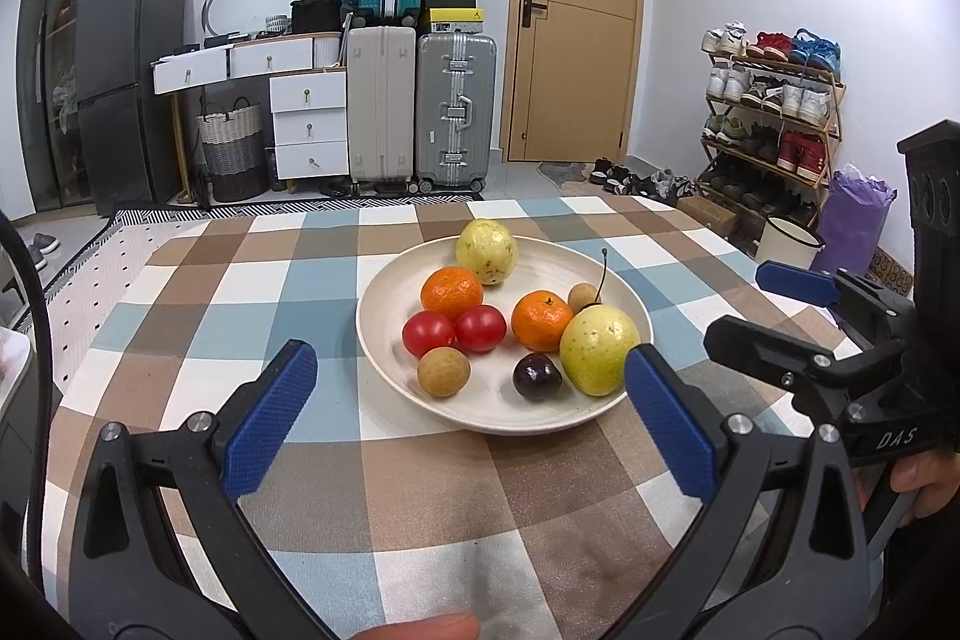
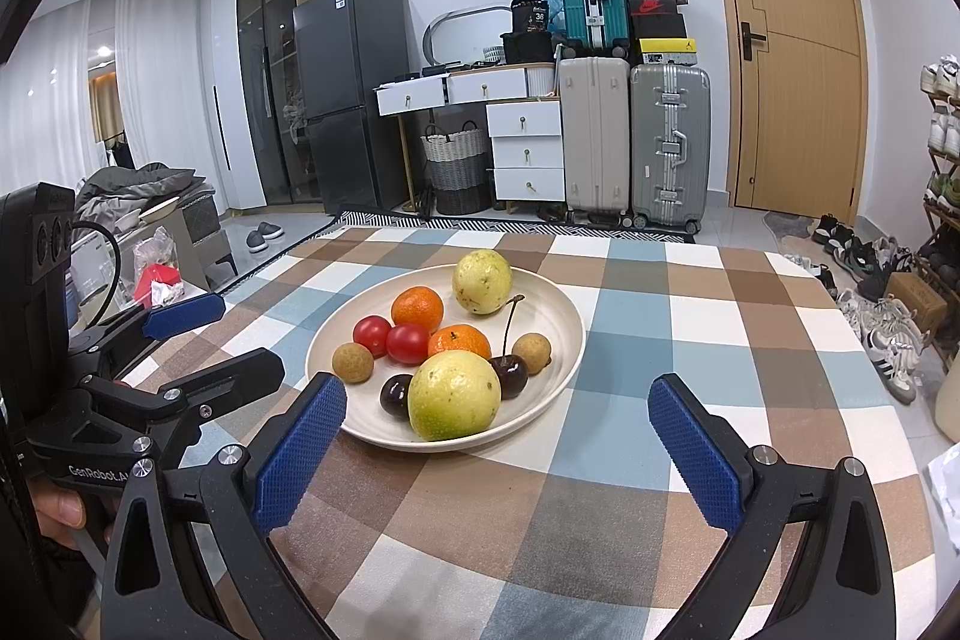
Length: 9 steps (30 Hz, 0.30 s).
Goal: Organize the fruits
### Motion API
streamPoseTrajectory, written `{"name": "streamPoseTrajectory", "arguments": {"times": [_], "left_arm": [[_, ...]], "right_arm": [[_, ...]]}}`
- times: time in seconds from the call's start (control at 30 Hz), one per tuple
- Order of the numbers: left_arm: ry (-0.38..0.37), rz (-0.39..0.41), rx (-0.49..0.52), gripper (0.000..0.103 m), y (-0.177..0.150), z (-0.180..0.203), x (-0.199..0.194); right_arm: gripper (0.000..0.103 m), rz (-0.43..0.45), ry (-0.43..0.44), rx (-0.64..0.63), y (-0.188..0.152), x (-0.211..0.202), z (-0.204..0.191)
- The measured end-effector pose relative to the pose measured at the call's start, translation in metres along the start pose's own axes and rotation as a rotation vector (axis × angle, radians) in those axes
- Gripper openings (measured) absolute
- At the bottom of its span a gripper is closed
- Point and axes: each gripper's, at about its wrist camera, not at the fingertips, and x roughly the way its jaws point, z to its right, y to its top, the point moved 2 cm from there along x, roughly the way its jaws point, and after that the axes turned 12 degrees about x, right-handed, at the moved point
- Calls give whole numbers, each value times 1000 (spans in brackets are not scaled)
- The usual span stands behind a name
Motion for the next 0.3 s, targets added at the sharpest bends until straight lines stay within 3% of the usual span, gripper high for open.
{"name": "streamPoseTrajectory", "arguments": {"times": [0.3], "left_arm": [[3,2,-6,102,0,1,0]], "right_arm": [[103,0,0,1,0,0,0]]}}
